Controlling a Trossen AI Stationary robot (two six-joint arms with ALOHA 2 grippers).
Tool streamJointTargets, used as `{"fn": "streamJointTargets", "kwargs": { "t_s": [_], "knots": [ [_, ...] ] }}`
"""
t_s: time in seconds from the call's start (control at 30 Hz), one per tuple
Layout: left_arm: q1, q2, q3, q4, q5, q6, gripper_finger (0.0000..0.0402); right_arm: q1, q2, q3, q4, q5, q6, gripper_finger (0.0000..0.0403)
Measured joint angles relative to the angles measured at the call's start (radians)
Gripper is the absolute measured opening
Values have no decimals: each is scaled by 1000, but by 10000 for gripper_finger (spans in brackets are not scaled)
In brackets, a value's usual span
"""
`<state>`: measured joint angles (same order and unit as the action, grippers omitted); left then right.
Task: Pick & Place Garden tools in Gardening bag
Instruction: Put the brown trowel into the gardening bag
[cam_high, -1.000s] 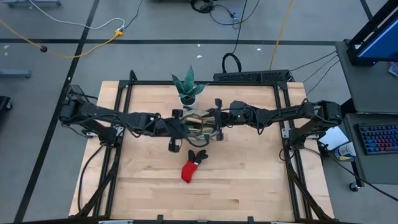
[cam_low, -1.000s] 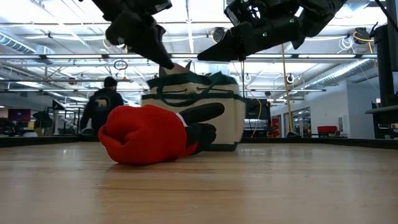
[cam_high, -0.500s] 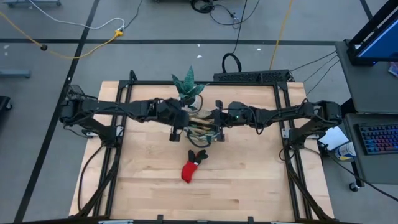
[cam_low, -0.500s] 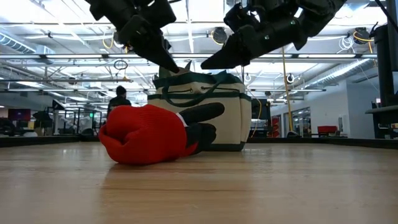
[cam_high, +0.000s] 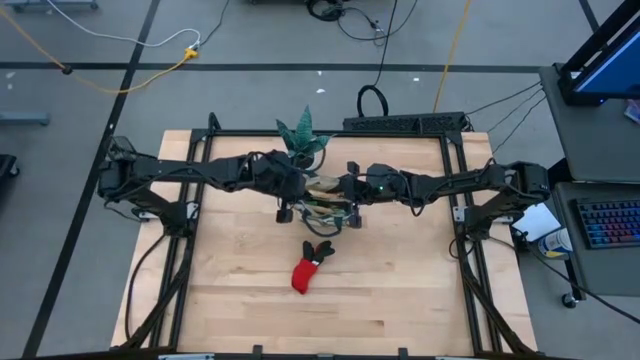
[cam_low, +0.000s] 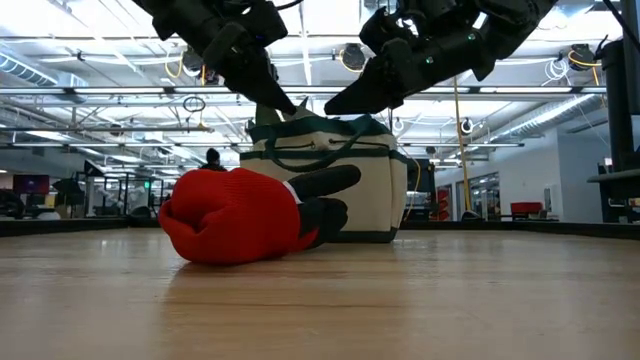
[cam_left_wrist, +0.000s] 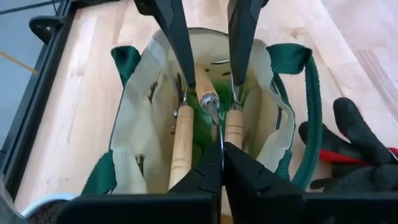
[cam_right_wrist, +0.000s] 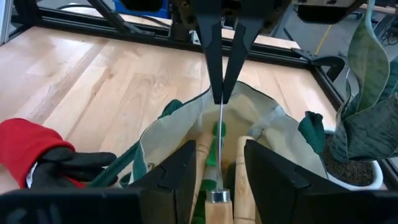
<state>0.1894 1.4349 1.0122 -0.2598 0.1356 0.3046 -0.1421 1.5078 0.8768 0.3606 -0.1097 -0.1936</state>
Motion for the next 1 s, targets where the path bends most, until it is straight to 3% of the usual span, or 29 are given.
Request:
{"fn": "streamJointTargets", "kwargs": {
  "t_s": [0.4,0.53,0.73,1.0],
  "knots": [
    [0,35,-1,39,8,-36,10,-2,59,0,16,4,20,126],
    [0,33,0,37,8,-52,7,-3,71,0,25,4,7,94],
    [0,33,0,8,9,-56,24,-3,99,1,38,4,-37,12],
    [-23,33,0,-31,-46,-51,26,-3,98,0,2,3,-28,2]
  ]
}}
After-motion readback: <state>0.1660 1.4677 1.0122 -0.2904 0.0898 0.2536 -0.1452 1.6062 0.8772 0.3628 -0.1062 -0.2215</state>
